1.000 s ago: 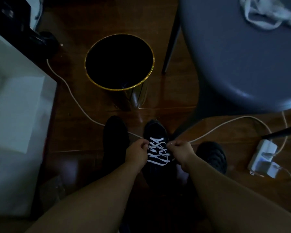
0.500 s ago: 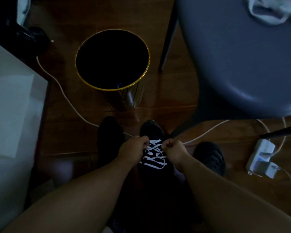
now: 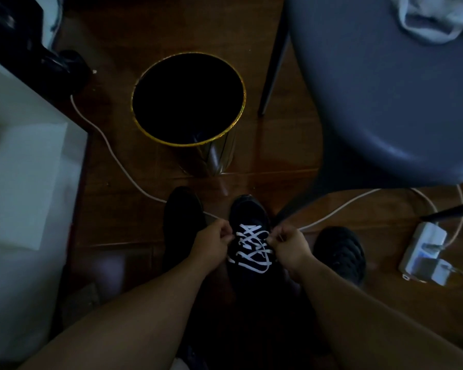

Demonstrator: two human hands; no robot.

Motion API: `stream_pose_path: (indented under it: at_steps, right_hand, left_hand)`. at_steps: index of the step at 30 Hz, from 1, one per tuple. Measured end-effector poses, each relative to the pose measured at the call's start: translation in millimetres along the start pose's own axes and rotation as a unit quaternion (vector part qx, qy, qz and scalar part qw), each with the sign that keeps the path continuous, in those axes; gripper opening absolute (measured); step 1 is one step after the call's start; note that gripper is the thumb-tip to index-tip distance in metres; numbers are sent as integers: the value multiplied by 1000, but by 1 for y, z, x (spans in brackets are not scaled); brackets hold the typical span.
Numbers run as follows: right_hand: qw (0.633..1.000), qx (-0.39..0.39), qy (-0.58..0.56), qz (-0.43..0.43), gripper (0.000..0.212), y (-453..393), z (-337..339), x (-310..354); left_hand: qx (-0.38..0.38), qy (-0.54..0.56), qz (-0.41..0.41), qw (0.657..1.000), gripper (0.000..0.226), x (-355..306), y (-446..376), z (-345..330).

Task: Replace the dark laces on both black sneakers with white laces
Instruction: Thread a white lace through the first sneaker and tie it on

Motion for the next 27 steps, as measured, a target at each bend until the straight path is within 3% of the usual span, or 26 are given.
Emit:
stream_pose_path:
  at_steps: [5, 14, 21, 27]
  right_hand:
    - [998, 49, 29, 28, 31, 8, -8, 7]
    - [984, 66, 159, 52, 15, 4, -10, 8]
    - [975, 87, 195, 55, 20, 1, -15, 7]
    - [976, 88, 194, 51, 19, 5, -18, 4]
  left_hand:
    - [19, -35, -61, 997, 27, -9, 6, -7]
    - [14, -97, -107, 989, 14, -20, 5, -10]
    - [42, -168, -137, 975, 38, -26, 10, -14]
    - [59, -197, -144, 968, 11, -25, 9, -20]
Point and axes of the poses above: each hand's wrist, its own y-axis away from the middle knuckle, its own z-axis out of the back of the hand, x = y × z, the point moved 8 cm from there along -y, towards the middle knuckle, and after that the axes turned 3 degrees about y, right-handed, at the moved point
